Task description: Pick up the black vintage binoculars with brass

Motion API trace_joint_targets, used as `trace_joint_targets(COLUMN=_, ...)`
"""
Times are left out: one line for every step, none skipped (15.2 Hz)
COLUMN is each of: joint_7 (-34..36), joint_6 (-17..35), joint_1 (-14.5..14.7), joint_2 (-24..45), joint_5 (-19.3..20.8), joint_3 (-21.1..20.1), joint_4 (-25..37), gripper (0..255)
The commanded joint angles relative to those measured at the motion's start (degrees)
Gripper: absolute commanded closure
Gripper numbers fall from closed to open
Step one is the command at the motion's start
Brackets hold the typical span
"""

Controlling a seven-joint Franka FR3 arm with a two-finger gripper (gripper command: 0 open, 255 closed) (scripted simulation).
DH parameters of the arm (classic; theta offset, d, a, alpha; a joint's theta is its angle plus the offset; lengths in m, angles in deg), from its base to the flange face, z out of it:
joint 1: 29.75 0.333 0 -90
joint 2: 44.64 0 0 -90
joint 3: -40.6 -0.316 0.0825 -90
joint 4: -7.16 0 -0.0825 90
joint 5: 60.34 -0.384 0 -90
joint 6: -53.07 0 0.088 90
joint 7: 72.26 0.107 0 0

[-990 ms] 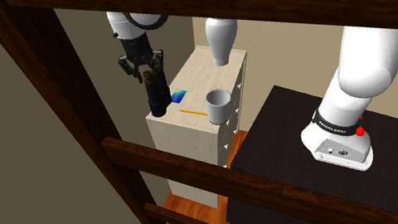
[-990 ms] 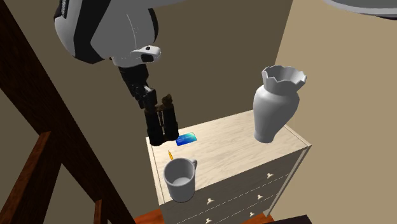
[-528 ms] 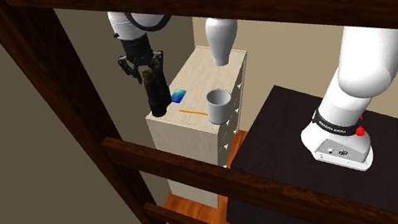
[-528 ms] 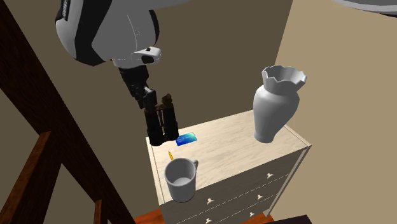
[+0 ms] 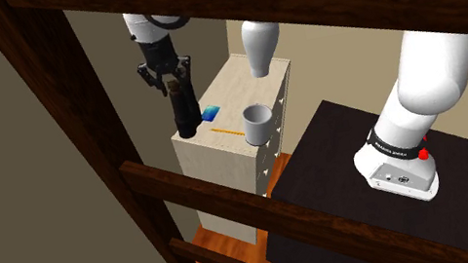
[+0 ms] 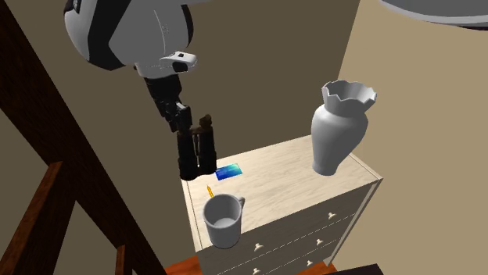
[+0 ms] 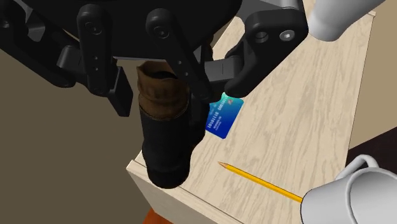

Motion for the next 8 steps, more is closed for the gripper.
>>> trace_joint_targets(joint_7=-0.39, joint_6=-0.90, joint_1=-0.12, joint_2=-1.12, joint_5=-0.42, joint_3=-0.24, joint_4=1.25, gripper=255)
trace_joint_targets(joint_7=-0.54, joint_6=-1.58, joint_1=-0.15, joint_2=-1.35, joint_5=-0.58, joint_3=-0.30, joint_4=1.74, gripper=255)
trace_joint_targets(joint_7=-0.69, joint_6=-2.26, joint_1=-0.15, joint_2=-1.57, joint_5=-0.75, joint_3=-0.35, joint_4=2.24, gripper=255)
trace_joint_targets(joint_7=-0.82, joint_6=-2.94, joint_1=-0.18, joint_2=-1.77, joint_5=-0.89, joint_3=-0.42, joint_4=2.76, gripper=255)
trace_joint_targets(joint_7=-0.95, joint_6=-3.63, joint_1=-0.21, joint_2=-1.96, joint_5=-1.03, joint_3=-0.50, joint_4=3.29, gripper=255)
trace_joint_targets(joint_7=-1.08, joint_6=-4.32, joint_1=-0.22, joint_2=-2.14, joint_5=-1.16, joint_3=-0.56, joint_4=3.84, gripper=255)
trace_joint_targets(joint_7=-1.20, joint_6=-5.02, joint_1=-0.23, joint_2=-2.31, joint_5=-1.29, joint_3=-0.61, joint_4=4.40, gripper=255)
trace_joint_targets(joint_7=-1.32, joint_6=-5.73, joint_1=-0.24, joint_2=-2.46, joint_5=-1.40, joint_3=-0.68, joint_4=4.98, gripper=255)
